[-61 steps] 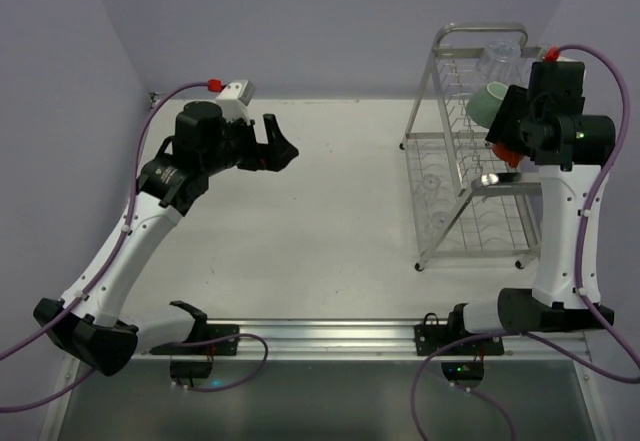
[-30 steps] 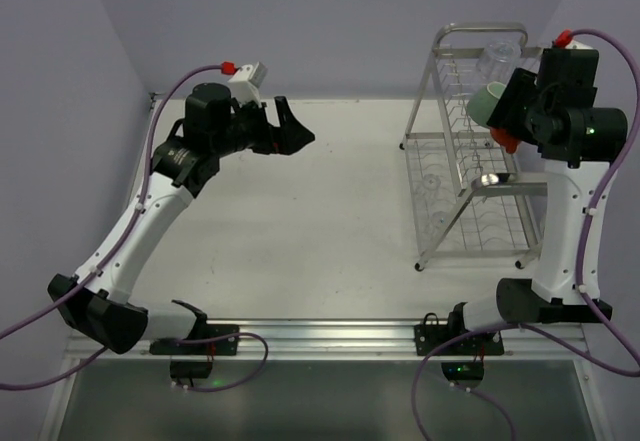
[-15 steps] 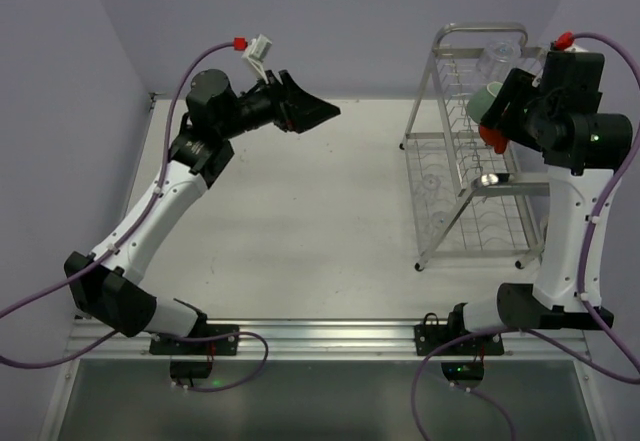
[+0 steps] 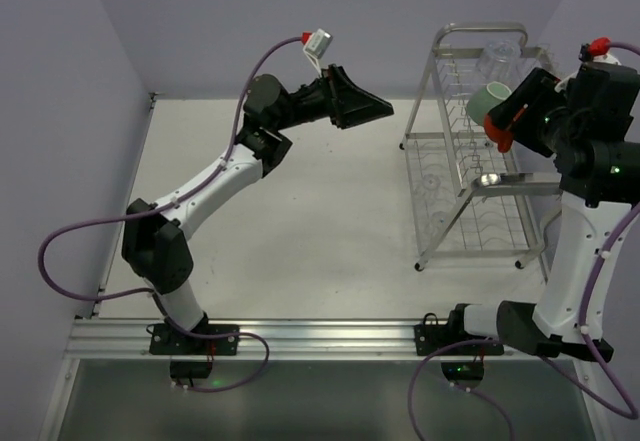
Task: Unload the cups from the dish rack
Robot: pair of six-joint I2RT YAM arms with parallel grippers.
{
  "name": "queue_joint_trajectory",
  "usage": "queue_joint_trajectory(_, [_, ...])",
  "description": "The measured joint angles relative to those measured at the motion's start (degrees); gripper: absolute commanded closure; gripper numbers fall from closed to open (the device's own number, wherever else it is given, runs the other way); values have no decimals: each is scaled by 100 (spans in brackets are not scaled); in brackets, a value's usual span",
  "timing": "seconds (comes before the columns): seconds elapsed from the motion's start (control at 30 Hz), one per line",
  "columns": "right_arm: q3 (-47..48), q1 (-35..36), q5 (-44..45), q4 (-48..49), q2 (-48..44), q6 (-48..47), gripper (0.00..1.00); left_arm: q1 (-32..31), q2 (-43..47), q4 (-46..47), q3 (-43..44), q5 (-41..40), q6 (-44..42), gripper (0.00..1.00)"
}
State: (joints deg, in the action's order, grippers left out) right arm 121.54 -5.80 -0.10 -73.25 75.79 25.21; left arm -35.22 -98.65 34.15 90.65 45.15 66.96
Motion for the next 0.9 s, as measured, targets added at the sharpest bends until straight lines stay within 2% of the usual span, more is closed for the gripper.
queue_joint_trajectory(0.23, [-155, -166, -584, 254, -271, 282, 100, -173, -216, 813, 162, 140, 284, 15])
queue_joint_trajectory(0.53, [-295, -214, -1296, 525, -317, 625, 100, -396, -643, 2076, 474, 321, 754, 16])
queue_joint_trajectory(0.9, [-579, -286, -1880, 861, -562, 835, 100, -739, -1213, 2505, 798, 411, 909, 26])
